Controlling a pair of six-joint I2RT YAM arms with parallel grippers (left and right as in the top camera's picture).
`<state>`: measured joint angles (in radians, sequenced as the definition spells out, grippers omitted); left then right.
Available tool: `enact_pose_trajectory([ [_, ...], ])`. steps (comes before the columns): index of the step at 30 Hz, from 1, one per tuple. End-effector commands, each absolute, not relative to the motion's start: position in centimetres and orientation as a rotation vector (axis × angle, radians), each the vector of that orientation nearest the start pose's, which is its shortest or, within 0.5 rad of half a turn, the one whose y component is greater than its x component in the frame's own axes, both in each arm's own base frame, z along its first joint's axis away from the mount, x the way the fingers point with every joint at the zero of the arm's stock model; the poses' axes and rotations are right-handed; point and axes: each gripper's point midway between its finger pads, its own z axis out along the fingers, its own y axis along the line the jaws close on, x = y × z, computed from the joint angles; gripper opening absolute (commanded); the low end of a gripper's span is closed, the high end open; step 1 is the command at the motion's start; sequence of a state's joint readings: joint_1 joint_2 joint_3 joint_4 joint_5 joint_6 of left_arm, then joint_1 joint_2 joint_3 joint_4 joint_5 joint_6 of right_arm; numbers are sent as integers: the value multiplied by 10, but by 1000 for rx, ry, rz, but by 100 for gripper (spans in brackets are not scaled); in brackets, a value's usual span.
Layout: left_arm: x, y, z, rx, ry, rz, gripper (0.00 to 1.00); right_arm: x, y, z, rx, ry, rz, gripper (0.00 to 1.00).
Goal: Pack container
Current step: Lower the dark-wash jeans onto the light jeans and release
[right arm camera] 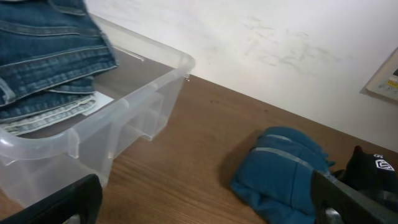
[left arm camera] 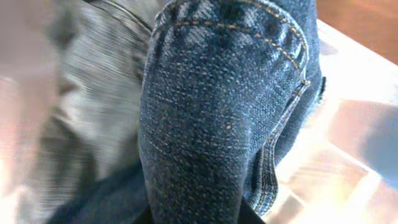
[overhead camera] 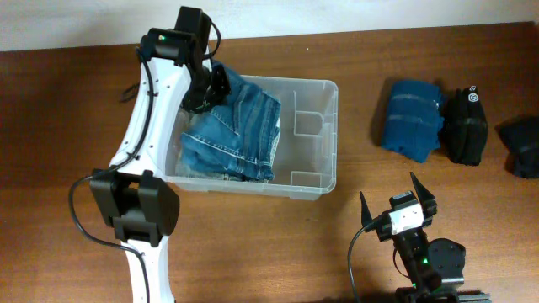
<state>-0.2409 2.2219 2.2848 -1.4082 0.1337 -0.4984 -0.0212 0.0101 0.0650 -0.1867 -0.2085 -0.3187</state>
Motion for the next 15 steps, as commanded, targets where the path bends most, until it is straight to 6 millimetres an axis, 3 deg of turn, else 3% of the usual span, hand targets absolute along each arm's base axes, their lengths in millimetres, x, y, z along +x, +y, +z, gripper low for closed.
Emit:
enact_pose_trajectory([
  [1, 459, -92, 170, -398, 2872, 10, 11, 238, 28, 155, -399, 1658, -85, 98],
  [3, 460, -86, 170, -328, 2867, 69, 51, 238, 28, 155, -399, 1658, -85, 98],
  [5, 463, -79, 172, -261, 2855, 138, 67, 238, 28, 155, -399, 1658, -85, 98],
  [11, 471, -51, 185, -179, 2777, 381, 73, 238, 28, 155, -399, 1658, -85, 98],
  [15, 476, -47, 199, -139, 2734, 422, 66, 238, 28, 155, -399, 1658, -85, 98],
])
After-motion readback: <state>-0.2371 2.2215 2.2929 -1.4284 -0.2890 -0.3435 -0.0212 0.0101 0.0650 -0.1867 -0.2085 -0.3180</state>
